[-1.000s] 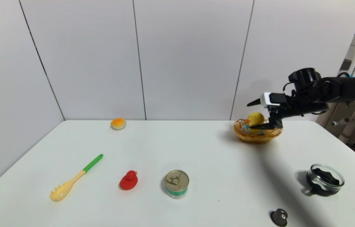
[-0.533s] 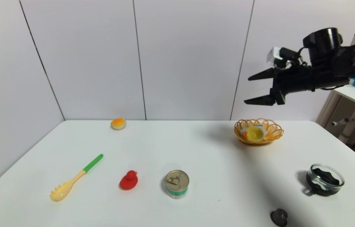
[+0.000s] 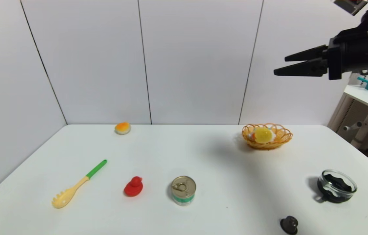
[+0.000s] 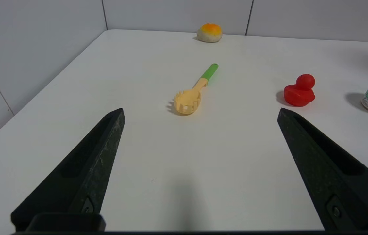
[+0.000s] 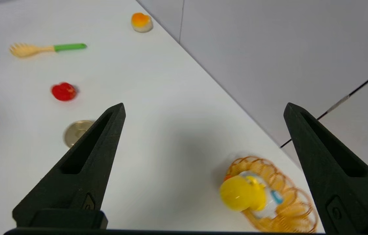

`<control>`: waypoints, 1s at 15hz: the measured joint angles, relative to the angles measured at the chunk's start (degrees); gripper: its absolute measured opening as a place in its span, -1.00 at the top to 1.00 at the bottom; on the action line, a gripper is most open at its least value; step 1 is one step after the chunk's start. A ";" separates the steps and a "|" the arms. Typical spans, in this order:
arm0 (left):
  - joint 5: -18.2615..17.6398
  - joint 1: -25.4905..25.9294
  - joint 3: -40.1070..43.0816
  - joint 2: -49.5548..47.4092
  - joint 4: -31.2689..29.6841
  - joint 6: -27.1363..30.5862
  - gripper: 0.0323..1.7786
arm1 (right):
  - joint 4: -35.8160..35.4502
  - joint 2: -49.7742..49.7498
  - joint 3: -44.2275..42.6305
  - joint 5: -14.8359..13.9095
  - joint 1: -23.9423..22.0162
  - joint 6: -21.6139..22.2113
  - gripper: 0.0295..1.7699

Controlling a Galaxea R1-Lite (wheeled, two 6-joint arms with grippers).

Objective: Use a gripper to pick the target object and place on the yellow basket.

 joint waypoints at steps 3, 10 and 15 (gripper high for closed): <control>0.02 0.00 0.00 0.00 0.02 0.00 -0.90 | 0.01 -8.72 8.28 -6.19 0.06 7.80 -0.90; 0.00 0.00 0.00 0.00 0.00 0.00 -0.90 | -0.63 -36.25 36.50 -32.05 -0.11 13.07 -0.91; 0.00 0.02 0.00 0.00 0.00 -0.02 -0.90 | -7.77 -55.71 59.95 -38.89 -0.93 14.62 -0.91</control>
